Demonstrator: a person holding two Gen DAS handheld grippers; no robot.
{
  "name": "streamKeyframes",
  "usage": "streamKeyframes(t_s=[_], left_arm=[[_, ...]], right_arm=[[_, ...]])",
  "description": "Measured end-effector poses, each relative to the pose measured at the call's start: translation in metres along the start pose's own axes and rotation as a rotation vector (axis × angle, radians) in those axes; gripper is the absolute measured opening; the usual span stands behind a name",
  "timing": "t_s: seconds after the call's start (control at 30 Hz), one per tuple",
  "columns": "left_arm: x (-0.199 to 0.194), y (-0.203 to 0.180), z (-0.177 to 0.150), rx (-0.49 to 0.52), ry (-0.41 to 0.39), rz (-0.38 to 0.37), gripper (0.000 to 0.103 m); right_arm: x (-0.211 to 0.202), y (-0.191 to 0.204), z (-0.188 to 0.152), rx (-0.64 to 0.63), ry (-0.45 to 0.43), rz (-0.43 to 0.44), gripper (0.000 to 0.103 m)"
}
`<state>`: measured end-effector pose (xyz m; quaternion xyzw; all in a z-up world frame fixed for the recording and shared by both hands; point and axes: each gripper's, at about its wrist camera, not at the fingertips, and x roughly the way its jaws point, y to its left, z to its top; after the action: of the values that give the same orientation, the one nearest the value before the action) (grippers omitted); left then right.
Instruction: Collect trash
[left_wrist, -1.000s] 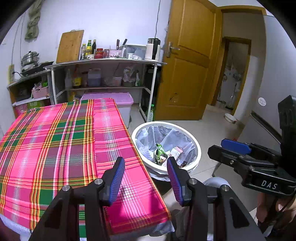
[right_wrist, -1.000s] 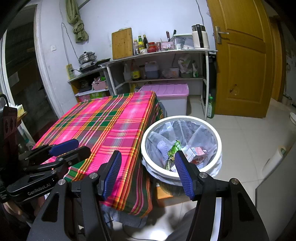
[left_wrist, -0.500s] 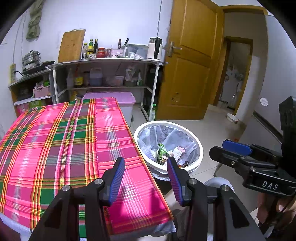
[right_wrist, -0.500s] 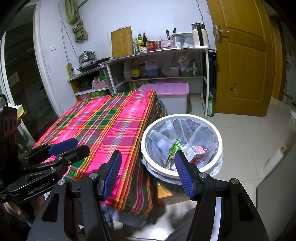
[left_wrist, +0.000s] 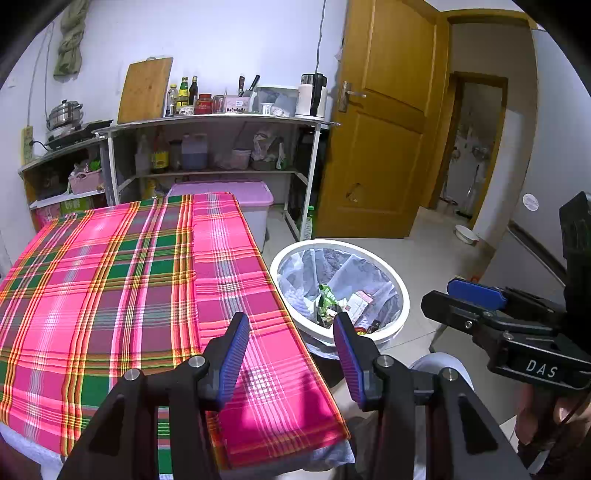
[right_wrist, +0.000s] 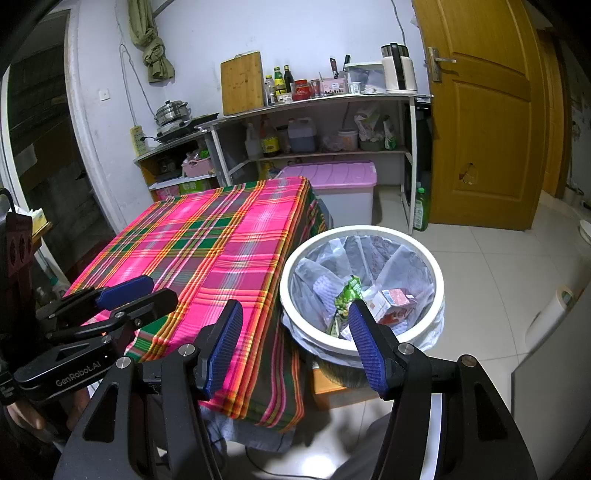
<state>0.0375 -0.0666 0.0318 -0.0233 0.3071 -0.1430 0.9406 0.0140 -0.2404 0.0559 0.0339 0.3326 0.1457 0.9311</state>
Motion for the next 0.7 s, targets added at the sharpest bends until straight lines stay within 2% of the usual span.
streamKeyframes(t_s=[0.7], left_arm=[[0.0007, -0.0002, -0.0008, -0.001, 0.005, 0.015, 0.047]], right_arm=[[-0.0007, -0.0011, 0.0021, 0.001, 0.002, 0.0, 0.06]])
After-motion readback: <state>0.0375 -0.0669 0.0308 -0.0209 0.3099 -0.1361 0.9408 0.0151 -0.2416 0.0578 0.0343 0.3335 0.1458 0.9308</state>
